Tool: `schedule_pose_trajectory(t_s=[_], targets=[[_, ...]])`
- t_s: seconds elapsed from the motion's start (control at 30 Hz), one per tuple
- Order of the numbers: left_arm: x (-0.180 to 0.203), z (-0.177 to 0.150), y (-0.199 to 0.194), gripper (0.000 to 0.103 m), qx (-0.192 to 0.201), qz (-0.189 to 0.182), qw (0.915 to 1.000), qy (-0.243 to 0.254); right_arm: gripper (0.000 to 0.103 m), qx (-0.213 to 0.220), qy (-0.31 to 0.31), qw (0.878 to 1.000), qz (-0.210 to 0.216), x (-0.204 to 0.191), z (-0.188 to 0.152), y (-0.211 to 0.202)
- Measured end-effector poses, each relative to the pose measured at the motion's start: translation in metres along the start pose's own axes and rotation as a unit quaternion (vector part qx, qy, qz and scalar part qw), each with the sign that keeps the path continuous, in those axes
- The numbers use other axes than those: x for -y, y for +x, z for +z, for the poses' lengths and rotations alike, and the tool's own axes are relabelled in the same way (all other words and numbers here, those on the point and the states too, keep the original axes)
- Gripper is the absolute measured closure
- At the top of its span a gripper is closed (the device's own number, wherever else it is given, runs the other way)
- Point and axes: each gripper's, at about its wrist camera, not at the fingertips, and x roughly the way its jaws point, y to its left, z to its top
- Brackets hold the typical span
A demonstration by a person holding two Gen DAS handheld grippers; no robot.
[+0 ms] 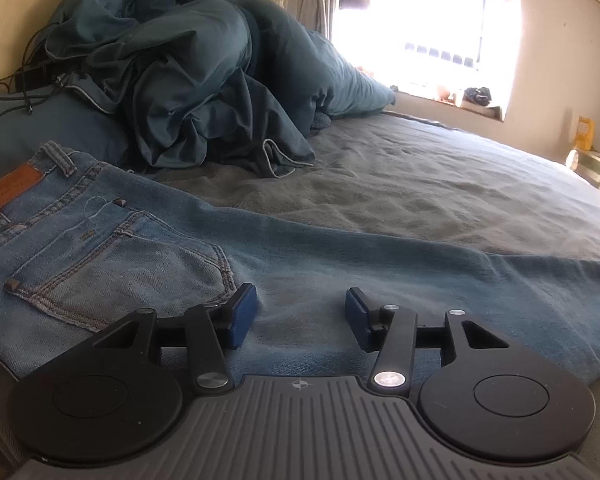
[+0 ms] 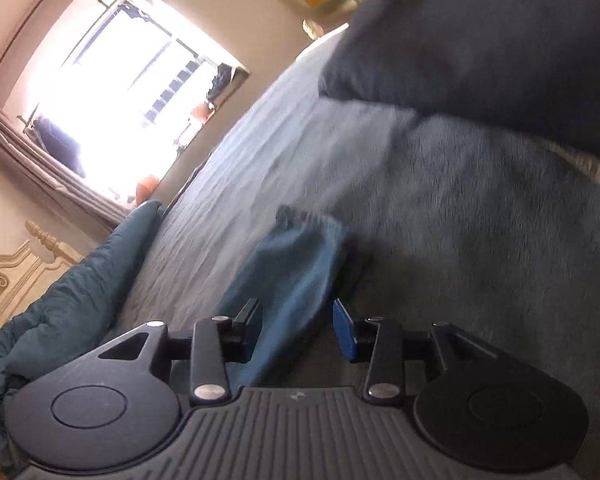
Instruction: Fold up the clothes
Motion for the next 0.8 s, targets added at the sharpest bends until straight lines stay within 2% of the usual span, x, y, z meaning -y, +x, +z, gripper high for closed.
schedule_pose_trajectory(t_s=[0.07,0.23,0.4,0.57,0.67,0.73,0.8], targets=[[0.000,0.000,0.001,0.053,-0.003,0.000,1.0000,0.000,0.060,-0.012,0.012,1.000,-0.009,0.005,-0.004,0.016],[-0.001,0.001,0.001,0.053,-0.007,-0.002,1.0000,-0.004,0.059,-0.006,0.057,0.998,0.012,0.013,0.007,0.043],[0.000,0.000,0.002,0.053,-0.006,0.001,1.0000,-0.001,0.064,0.008,0.092,0.996,0.013,0.022,0.013,0.055],[-0.001,-0.001,0.002,0.053,-0.004,0.000,1.0000,-0.004,0.076,0.028,0.089,0.996,0.002,0.022,0.009,0.058],[0.000,-0.001,0.002,0.053,-0.004,0.000,1.0000,0.000,0.091,0.042,0.083,0.996,0.001,0.018,0.007,0.058],[0.000,-0.001,0.002,0.053,-0.005,-0.001,1.0000,0.003,0.096,0.048,0.077,0.996,0.003,0.011,0.007,0.053],[0.000,-0.001,0.002,0.053,-0.006,-0.002,1.0000,0.003,0.096,0.059,0.056,0.997,0.012,-0.003,0.008,0.044]])
